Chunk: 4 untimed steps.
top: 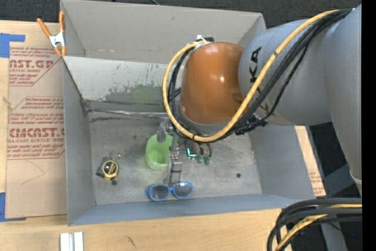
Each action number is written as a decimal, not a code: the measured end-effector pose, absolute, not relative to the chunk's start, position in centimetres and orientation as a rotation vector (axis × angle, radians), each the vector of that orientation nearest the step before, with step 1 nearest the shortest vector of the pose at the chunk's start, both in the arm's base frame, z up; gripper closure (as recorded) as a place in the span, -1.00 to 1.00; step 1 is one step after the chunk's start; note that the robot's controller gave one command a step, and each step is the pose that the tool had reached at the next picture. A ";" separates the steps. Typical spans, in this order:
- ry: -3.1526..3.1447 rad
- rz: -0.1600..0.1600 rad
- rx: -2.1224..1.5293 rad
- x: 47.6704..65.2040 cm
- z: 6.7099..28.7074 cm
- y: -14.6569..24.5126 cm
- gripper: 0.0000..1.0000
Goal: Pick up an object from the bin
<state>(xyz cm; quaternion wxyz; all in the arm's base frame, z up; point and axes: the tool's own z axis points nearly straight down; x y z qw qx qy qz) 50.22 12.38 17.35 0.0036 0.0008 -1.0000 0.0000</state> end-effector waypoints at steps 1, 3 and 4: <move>-3.130 0.001 0.203 50.4 6.8 11.1 -1.00; -3.141 -0.005 0.279 48.4 7.3 10.6 1.00; -3.127 -0.001 0.377 48.4 21.0 10.7 1.00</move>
Offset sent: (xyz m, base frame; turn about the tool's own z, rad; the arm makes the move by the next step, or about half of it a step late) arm 0.0033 -0.0132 -0.1013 -0.1266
